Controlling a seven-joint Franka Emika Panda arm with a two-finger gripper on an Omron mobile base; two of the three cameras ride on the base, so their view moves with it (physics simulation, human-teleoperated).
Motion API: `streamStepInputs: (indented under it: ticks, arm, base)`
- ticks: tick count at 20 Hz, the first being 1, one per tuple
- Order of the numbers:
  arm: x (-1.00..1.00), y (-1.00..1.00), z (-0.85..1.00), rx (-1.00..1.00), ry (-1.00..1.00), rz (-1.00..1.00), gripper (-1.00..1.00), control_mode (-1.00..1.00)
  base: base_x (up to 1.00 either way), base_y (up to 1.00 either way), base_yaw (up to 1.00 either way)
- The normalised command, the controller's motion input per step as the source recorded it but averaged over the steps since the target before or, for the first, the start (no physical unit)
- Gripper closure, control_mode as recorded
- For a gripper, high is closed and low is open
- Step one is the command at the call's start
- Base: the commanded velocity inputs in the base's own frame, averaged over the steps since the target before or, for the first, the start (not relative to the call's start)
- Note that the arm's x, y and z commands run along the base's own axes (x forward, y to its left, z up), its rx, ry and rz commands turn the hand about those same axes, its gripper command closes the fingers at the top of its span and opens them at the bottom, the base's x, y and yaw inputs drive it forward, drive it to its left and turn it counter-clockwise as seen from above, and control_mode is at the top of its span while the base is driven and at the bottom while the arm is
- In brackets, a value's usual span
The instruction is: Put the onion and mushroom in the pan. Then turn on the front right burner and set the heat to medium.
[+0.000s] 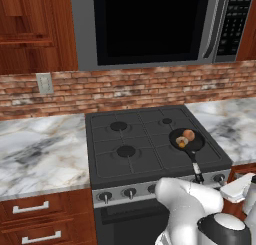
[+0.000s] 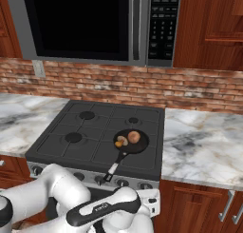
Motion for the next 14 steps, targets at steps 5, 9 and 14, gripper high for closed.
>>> streamStepInputs:
  ticks: [5,9,14]
  arm:
    - [0.15,-0.04,-0.50,0.03,0.00,-0.04,-1.00,-1.00]
    - [0.00,-0.06,-0.36,0.13,0.00,-0.06,-1.00,-1.00]
    - [0.00,-0.22,-0.03,0.07,0.00,-0.06,-1.00,-1.00]
  base:
    - [0.00,0.00,0.00]
    - [0.00,0.00,0.00]
    - [0.00,0.00,0.00]
